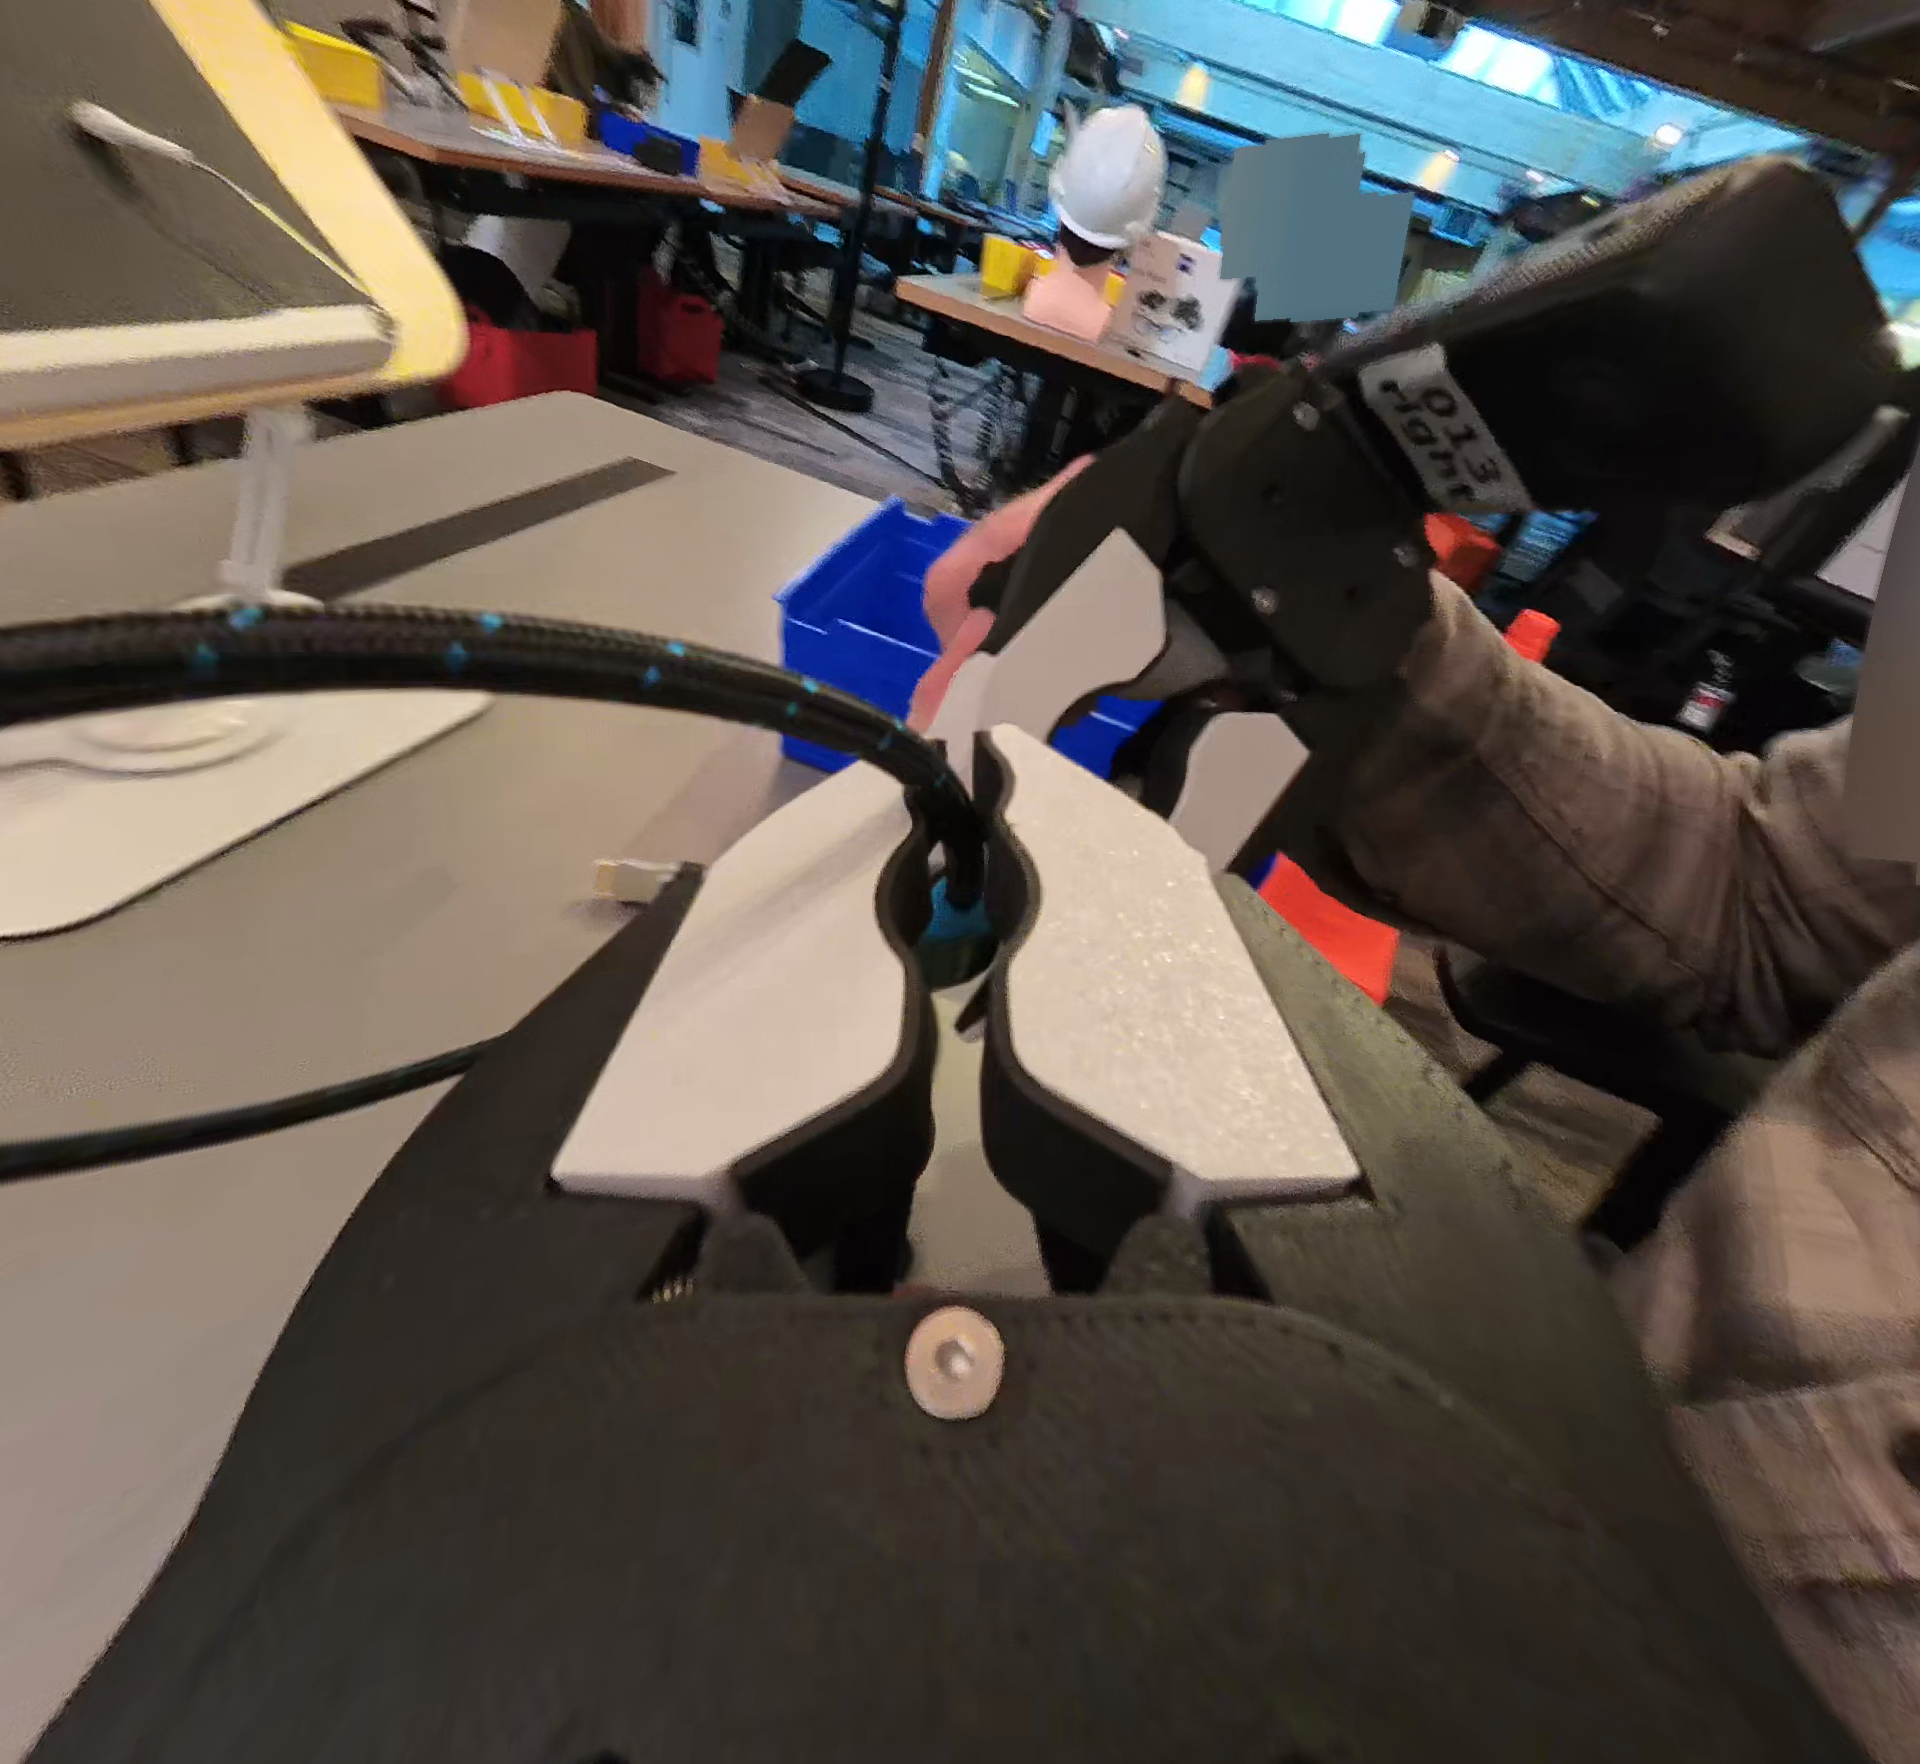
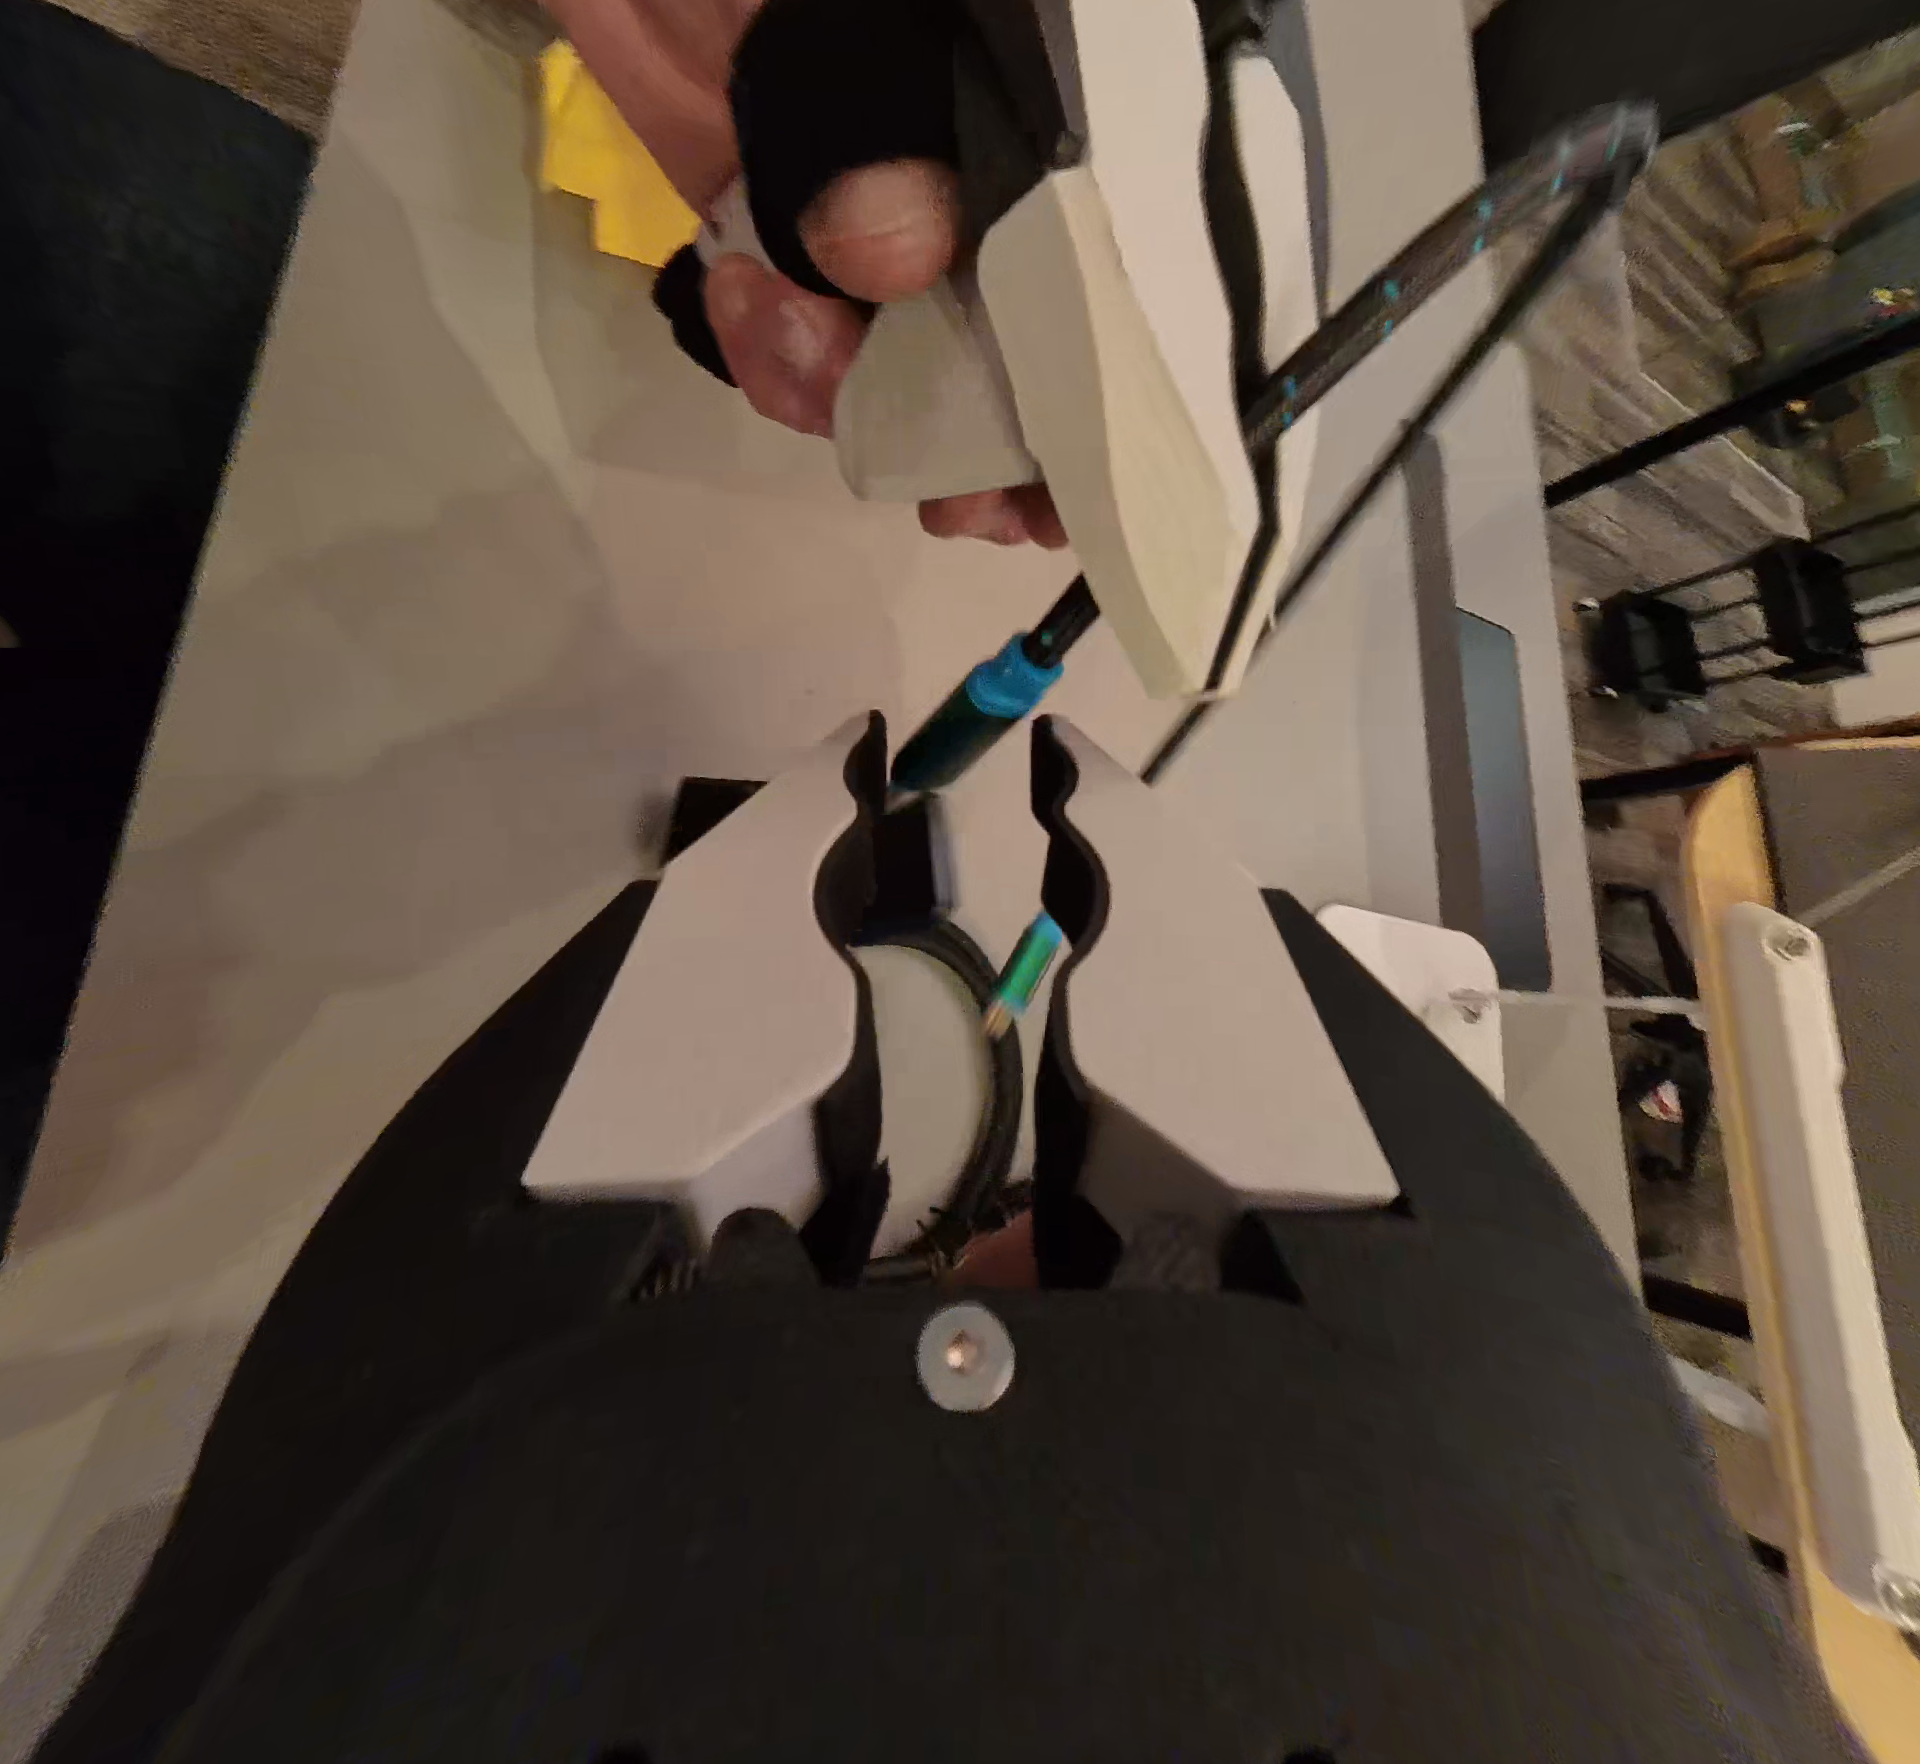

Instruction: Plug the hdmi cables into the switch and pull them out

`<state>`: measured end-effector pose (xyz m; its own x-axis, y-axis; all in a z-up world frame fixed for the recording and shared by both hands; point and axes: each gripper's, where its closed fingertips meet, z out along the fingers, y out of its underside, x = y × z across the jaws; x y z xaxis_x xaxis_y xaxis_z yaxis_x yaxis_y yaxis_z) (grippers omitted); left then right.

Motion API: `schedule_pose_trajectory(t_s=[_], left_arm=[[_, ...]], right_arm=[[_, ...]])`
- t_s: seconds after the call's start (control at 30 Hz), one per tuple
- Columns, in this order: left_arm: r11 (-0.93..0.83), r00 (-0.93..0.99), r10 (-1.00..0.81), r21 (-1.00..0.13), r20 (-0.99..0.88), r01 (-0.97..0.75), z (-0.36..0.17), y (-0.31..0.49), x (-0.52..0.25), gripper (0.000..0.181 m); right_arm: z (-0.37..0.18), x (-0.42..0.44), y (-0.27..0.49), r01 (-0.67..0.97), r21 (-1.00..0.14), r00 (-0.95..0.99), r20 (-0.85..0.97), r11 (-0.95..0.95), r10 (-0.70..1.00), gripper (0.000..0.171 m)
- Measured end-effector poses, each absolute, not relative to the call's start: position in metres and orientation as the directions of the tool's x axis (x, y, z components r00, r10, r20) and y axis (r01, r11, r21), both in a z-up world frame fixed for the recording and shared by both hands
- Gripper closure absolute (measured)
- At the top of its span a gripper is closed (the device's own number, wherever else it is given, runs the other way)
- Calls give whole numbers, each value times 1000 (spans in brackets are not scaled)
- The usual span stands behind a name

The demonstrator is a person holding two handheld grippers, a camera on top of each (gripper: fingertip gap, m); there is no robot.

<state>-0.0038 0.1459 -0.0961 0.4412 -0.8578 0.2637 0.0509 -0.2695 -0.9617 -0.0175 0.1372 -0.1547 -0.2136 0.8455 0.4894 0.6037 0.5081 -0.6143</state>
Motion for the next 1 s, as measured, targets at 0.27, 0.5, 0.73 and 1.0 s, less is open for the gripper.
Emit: schedule_pose_trajectory(t_s=[0.27,0.5,0.73,1.0], left_arm=[[-263,520,-783,-939,342,222,-81,165,-28,178],[-223,530,-780,-939,333,263,-72,165,-32,178],[-172,553,-791,-963,260,206,-70,164,-32,171],[-141,559,-818,-990,133,28,-80,157,-15,138]], right_arm=[[-142,-28,155,603,-674,-55,498,426,865,132],[-141,-45,165,575,-735,75,484,359,872,161],[-124,-35,181,604,-650,125,649,461,751,163],[-109,-27,184,670,-427,56,845,607,532,163]])
